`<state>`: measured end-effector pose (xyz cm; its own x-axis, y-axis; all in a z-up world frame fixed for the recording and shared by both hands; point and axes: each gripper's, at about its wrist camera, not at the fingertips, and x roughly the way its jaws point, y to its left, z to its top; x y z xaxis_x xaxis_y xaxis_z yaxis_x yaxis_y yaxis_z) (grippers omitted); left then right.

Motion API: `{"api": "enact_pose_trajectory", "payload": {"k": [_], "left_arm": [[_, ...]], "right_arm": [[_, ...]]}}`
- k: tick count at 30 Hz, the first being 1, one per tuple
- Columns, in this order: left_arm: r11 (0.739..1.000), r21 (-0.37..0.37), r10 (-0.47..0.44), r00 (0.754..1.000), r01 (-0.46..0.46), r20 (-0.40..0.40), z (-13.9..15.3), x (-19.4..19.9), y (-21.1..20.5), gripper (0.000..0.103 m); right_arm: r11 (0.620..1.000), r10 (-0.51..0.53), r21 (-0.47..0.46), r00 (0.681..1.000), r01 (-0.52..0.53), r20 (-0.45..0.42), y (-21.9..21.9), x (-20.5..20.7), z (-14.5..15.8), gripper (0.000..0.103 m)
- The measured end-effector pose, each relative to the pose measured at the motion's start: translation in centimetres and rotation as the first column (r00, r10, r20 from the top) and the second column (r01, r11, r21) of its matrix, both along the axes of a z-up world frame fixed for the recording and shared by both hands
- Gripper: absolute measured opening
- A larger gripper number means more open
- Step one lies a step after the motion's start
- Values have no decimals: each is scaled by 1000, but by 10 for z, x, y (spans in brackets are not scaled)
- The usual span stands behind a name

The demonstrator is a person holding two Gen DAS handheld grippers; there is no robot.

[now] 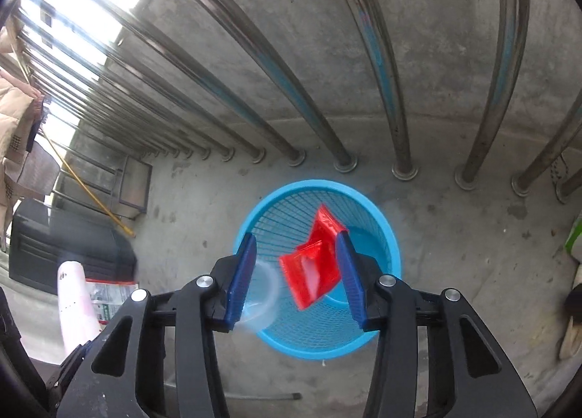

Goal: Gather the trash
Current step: 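Carry the red wrapper and clear cup to the blue wastebasket and release both, then return both grippers to the table and reach for the white tissue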

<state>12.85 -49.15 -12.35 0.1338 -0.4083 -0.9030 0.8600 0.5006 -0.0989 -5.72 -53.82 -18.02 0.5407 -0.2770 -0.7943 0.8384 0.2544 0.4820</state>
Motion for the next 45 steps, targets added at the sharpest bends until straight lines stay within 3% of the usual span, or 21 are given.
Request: {"api": "enact_pose_trajectory", "payload": {"k": [5,11,17,22,26,29,33,36,41,45], "left_arm": [[998,-55,-16,999,18,33,19,-3,22,81],[990,-138,-26,996,38,83,66,-9,71,81],[965,-254,87,992,-63,86,130,-8,151,81],[927,-339,227,960,-163,161,179,-26,247,81],[881,-396,373,895,-259,244,193,-51,339,81],[839,-397,498,822,-374,278,187,-66,406,81],[759,-379,637,726,-530,260,167,-86,483,81],[704,-364,704,668,-610,243,153,-99,524,81],[643,-358,760,621,-677,192,130,-102,556,78],[617,-378,775,616,-691,139,119,-98,562,73]], "right_arm": [[999,-34,-28,999,35,34,10,-15,13,50],[992,-4,-123,998,12,61,28,-15,47,52],[965,122,-244,986,-92,111,64,-2,103,53],[913,309,-326,937,-244,164,110,11,146,56],[848,482,-342,859,-406,174,151,25,162,56],[777,599,-350,785,-523,157,184,39,169,56],[642,750,-361,652,-676,111,237,56,173,56],[543,830,-352,551,-763,85,274,69,173,56],[385,919,-318,393,-867,41,339,86,167,56],[295,953,-270,302,-917,17,377,97,156,56]]}}
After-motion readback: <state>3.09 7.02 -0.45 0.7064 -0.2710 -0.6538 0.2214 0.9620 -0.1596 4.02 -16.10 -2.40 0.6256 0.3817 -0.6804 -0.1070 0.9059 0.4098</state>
